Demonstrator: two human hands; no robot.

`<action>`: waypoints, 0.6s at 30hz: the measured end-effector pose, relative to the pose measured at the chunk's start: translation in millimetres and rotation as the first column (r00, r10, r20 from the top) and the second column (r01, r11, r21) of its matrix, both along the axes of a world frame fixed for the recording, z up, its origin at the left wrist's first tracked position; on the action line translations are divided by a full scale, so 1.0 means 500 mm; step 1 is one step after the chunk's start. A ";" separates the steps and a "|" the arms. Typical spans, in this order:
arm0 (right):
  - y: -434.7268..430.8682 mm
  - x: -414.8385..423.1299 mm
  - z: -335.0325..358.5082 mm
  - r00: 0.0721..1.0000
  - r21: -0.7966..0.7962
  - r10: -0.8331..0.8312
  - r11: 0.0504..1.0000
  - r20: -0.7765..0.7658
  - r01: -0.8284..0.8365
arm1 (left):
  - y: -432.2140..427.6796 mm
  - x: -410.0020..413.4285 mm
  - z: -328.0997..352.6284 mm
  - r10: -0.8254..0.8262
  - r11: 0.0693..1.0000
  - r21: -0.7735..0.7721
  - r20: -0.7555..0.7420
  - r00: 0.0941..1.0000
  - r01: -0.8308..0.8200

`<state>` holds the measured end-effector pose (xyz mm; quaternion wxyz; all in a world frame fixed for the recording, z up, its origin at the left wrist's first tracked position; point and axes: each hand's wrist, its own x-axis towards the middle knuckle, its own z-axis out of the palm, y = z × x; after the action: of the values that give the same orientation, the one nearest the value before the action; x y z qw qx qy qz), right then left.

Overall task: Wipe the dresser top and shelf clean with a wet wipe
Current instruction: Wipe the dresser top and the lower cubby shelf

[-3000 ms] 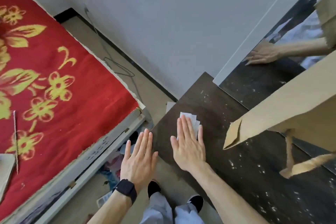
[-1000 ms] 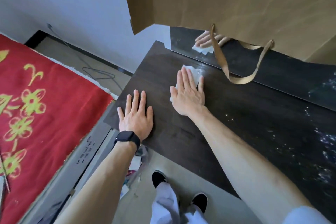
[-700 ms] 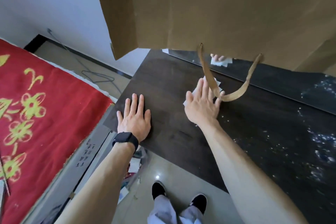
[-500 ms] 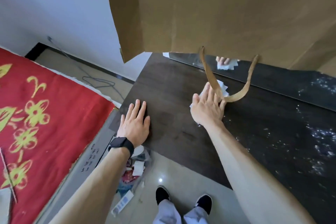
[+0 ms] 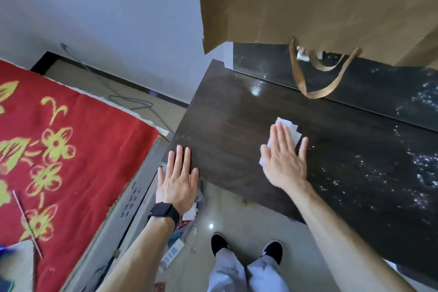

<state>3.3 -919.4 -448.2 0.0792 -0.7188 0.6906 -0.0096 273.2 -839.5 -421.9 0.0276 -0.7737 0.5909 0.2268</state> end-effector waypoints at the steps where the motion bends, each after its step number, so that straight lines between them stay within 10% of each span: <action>1: -0.017 -0.028 0.001 0.996 0.014 -0.084 0.996 -0.011 0.084 | 0.002 0.001 -0.002 -0.006 1.000 -0.008 0.005 1.000 0.006; 5: -0.010 0.050 -0.001 0.990 -0.010 -0.142 0.990 0.013 0.142 | 0.004 0.006 -0.009 -0.025 0.999 -0.030 -0.004 1.000 0.024; 11: 0.127 0.269 0.016 0.923 -0.016 0.361 0.932 0.131 -0.362 | 0.005 0.014 -0.007 -0.042 0.999 -0.011 -0.020 0.999 0.042; 18: 0.111 -0.012 0.007 0.993 0.024 -0.115 0.993 -0.034 0.116 | 0.004 0.013 -0.009 -0.026 0.999 -0.041 -0.056 0.998 0.024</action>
<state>-2.7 -863.8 -444.9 0.0767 -0.6767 0.7323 0.0063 279.9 -837.6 -426.5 -0.0017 -0.7599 0.6056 0.2362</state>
